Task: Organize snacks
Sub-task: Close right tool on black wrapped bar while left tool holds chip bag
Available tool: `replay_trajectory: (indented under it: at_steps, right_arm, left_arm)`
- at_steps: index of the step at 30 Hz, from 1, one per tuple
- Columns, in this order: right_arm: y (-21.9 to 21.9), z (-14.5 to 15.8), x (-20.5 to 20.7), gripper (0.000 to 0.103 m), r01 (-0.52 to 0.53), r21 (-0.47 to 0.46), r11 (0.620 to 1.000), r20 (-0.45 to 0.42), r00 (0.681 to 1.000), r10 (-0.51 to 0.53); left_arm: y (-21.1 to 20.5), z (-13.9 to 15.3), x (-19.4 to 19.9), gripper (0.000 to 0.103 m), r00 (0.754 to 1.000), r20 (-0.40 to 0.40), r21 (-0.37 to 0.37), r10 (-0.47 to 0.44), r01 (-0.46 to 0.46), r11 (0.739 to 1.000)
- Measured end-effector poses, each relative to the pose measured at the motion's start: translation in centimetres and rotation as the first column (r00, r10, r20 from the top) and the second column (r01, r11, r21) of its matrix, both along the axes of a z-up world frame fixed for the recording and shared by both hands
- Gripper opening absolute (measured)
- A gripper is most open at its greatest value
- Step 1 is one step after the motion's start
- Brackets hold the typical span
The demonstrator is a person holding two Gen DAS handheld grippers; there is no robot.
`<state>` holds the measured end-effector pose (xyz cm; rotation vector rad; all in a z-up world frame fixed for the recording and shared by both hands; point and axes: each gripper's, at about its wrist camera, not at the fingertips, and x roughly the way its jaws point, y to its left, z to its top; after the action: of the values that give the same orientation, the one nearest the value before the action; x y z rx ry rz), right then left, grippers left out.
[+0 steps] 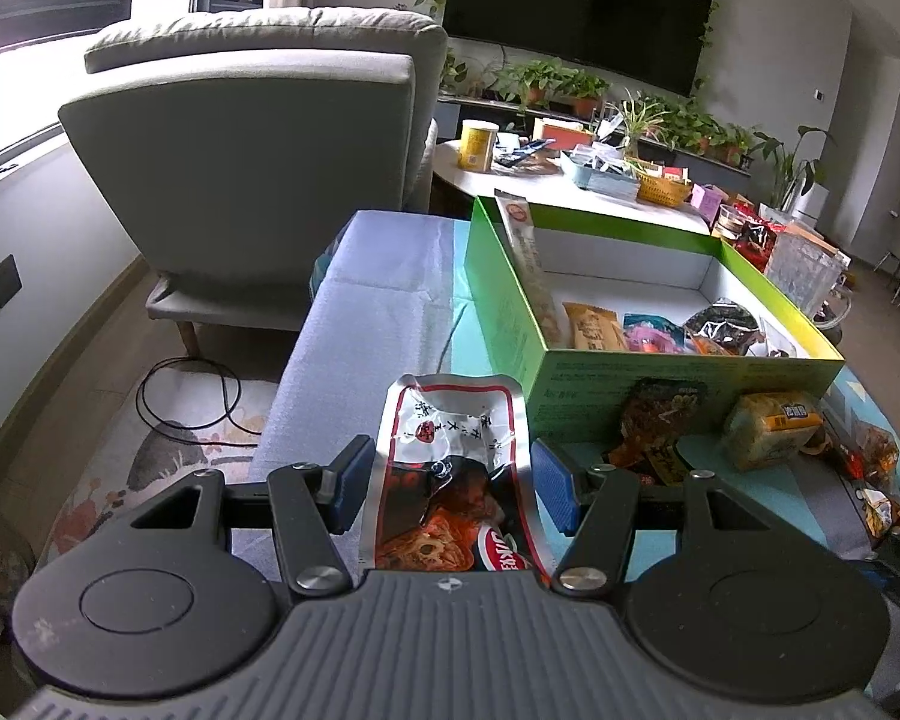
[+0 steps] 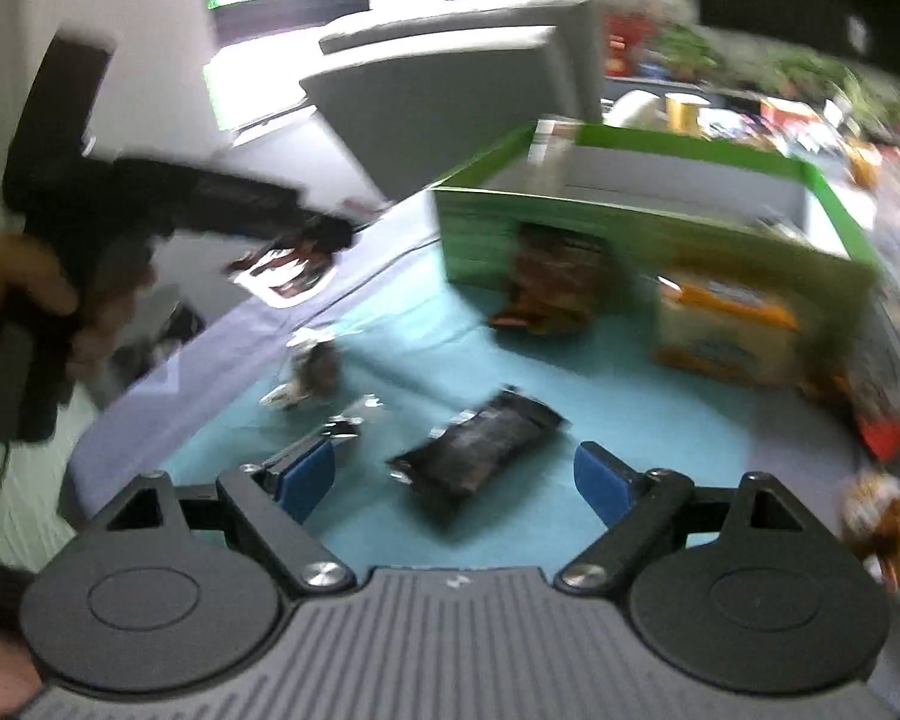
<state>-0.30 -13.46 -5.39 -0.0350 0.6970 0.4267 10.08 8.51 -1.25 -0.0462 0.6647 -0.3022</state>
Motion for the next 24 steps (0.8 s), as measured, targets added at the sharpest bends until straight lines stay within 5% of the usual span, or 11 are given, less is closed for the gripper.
replay_trajectory:
  at_steps: [5, 11, 17, 24]
  right_arm:
    - [1.4, -1.6, 1.7, 0.081, 0.065, -0.136, 0.989, -0.011, 0.998, -0.067]
    - [-2.8, -1.8, 2.5, 0.081, 0.289, -0.118, 0.95, 0.004, 0.957, -0.291]
    - [-3.5, -1.6, 2.4, 0.081, 0.243, -0.059, 0.968, -0.011, 0.97, -0.244]
    - [-0.5, -1.6, 4.1, 0.08, 0.271, -0.096, 0.958, -0.014, 0.962, -0.274]
  left_arm:
    - [0.8, 0.2, -0.2, 0.055, 1.0, 0.007, -0.001, 0.024, -0.024, 1.0]
    - [0.9, -0.3, 0.1, 0.055, 1.0, -0.006, -0.006, 0.027, -0.027, 1.0]
    - [0.1, -0.5, 0.2, 0.055, 1.0, -0.015, -0.006, 0.006, -0.006, 1.0]
    - [0.3, -0.6, 0.3, 0.055, 1.0, -0.018, 0.001, 0.016, -0.016, 1.0]
